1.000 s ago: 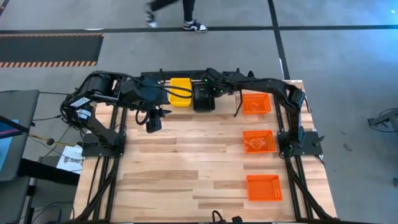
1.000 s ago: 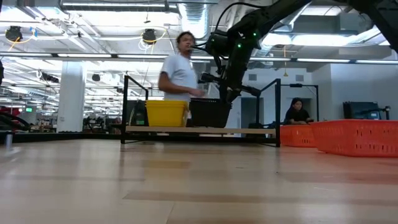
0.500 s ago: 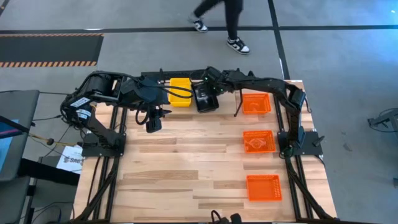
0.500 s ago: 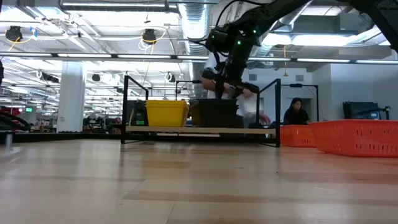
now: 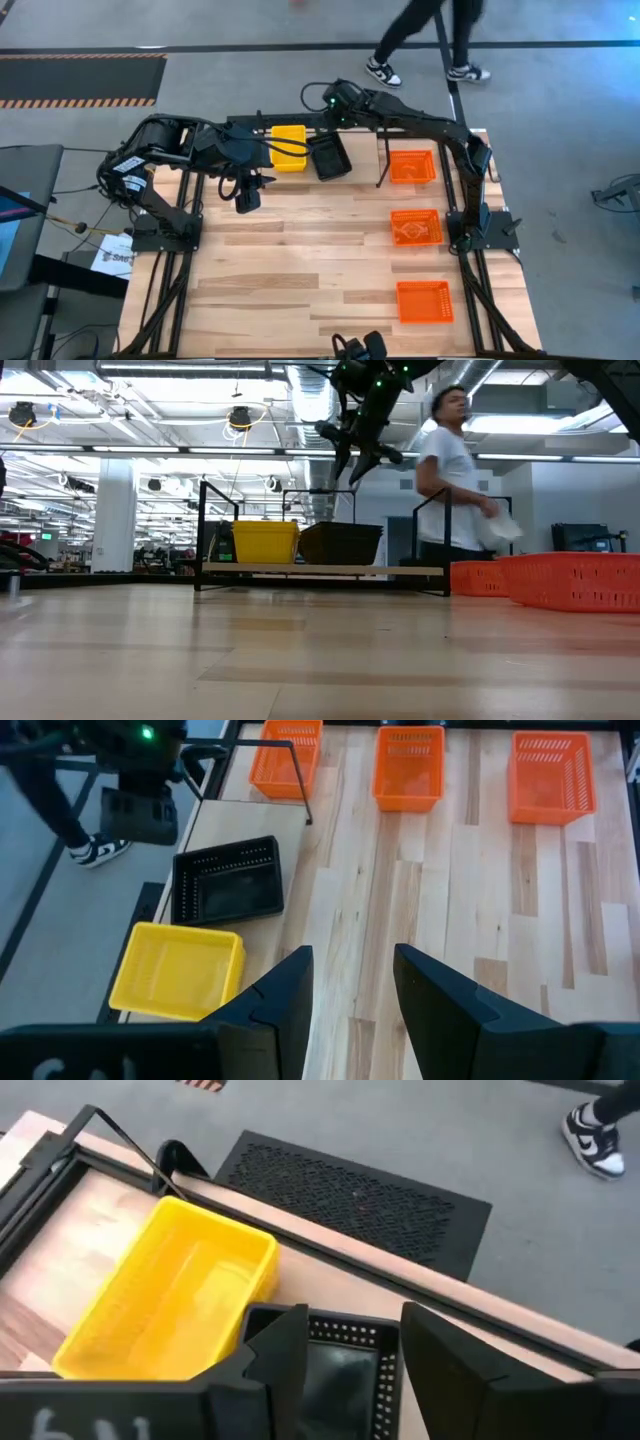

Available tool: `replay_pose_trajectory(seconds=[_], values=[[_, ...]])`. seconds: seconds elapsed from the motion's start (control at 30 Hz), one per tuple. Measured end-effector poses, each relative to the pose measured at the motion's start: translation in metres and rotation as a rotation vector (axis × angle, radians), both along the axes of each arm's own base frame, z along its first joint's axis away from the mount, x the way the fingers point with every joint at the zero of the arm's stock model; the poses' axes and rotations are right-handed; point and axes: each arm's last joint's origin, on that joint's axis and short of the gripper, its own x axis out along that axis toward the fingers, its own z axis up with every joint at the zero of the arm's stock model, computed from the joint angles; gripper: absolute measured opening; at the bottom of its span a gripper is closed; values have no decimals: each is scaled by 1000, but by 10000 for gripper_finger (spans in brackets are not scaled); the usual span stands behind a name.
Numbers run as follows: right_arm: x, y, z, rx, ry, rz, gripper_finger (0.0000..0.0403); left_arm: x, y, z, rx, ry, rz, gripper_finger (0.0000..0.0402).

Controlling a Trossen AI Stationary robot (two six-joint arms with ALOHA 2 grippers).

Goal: Stack baskets on shelf by color
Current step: Put the bottom orange bin on the shelf

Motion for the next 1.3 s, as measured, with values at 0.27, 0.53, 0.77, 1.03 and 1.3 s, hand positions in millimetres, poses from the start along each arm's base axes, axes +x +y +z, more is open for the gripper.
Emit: replay_pose_trajectory(seconds=[0.27,0.53,0.77,1.03,1.3], values=[[-11,18,-8,89,210,40,146,0,0,0,0,-1,3,130],[-23,26,-21,141,428,51,16,0,0,0,-12,-5,18,130],[-15,31,-25,135,417,61,10,0,0,0,-16,-6,24,130],[-12,34,-24,120,397,47,11,0,0,0,-15,-6,24,130],[-11,39,-46,153,451,90,3,0,0,0,-15,-6,24,130]])
